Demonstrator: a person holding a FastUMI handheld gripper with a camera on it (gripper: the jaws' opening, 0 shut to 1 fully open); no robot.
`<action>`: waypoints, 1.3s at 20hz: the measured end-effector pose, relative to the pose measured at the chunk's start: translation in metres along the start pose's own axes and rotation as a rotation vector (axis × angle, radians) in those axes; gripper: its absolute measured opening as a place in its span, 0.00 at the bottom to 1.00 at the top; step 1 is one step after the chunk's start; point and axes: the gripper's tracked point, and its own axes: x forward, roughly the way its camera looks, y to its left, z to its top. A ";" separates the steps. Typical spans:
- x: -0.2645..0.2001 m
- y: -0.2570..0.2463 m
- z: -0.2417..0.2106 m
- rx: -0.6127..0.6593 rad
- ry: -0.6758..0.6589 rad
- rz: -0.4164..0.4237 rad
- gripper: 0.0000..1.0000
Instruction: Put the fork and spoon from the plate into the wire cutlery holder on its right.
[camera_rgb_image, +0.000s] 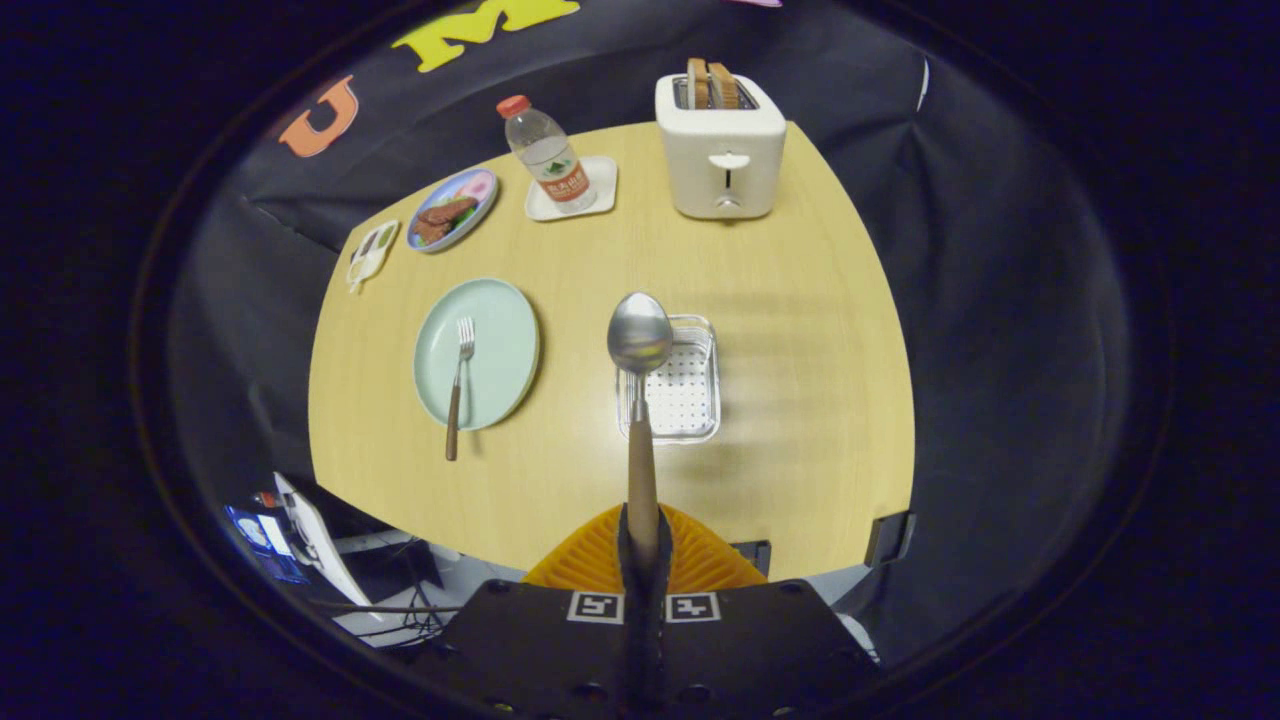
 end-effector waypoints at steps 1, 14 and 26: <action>0.002 -0.001 -0.003 0.016 0.019 0.007 0.01; 0.020 0.002 0.013 0.170 0.028 0.060 0.22; -0.002 0.062 0.045 -0.025 -0.234 -0.025 0.96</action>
